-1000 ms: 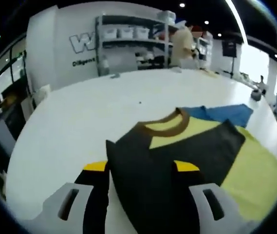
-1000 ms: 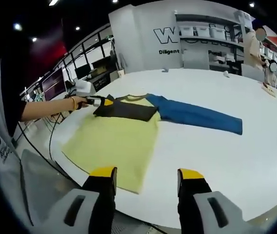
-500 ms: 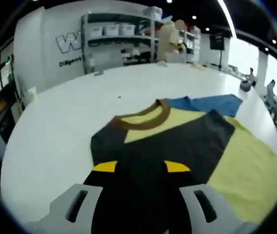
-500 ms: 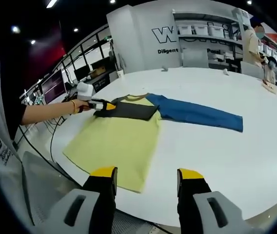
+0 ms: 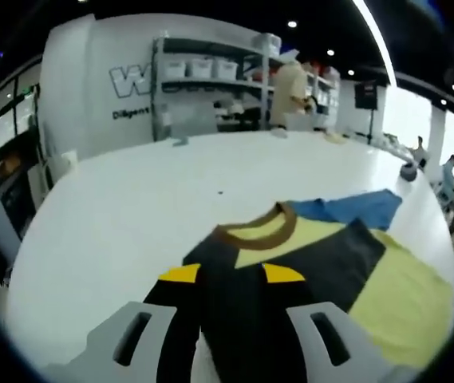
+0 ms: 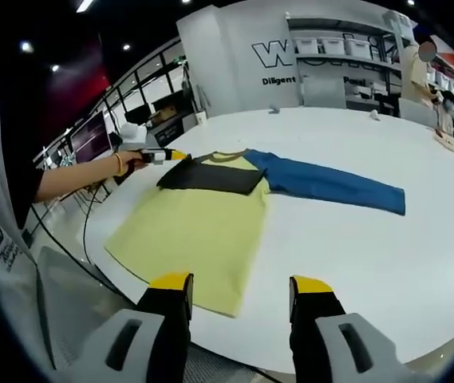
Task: Fold the garment on the visible template until the final outline fits inside the template.
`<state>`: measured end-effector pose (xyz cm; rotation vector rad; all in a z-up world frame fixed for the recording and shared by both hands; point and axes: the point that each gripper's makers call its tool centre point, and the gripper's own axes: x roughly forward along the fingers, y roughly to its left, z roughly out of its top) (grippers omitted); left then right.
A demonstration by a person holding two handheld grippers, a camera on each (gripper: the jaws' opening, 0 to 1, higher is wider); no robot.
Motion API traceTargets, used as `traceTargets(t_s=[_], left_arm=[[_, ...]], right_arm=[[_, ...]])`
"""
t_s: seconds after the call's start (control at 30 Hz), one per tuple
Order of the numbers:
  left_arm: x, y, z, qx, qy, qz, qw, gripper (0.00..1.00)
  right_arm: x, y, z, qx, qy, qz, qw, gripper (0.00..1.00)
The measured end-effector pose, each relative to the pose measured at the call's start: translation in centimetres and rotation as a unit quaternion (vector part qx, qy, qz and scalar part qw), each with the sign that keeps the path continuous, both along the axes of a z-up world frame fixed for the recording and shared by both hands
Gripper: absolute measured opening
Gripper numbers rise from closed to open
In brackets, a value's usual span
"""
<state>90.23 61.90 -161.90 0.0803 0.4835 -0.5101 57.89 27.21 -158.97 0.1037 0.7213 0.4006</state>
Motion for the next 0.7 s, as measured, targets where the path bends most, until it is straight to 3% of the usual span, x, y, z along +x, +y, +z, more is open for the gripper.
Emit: traceTargets(t_s=[0.23,0.3,0.43,0.57,0.7], left_arm=[[0.7,2.6,-0.2,-0.007,0.003,0.042,0.9991,0.2],[0.8,2.3,-0.5,-0.009,0.005,0.047,0.9988,0.2],[0.7,2.2,-2.7,0.0,0.025,0.042,0.9988,0.2],[0.2,1.3,-3.4,0.025,0.032,0.025,0.9989,0.19],[-0.3,0.1,-4.7,0.029,0.043,0.016,0.9986,0.18]], right_arm=[[-0.1,-0.2,-0.1,-0.002,0.003,-0.002,1.0,0.45],[-0.1,-0.2,0.0,-0.003,0.003,-0.003,1.0,0.44],[-0.2,-0.2,-0.1,-0.003,0.006,-0.002,1.0,0.43],[-0.3,-0.3,-0.2,-0.004,0.008,-0.005,0.9999,0.42],[-0.5,-0.3,-0.4,-0.004,0.014,-0.008,0.9999,0.41]])
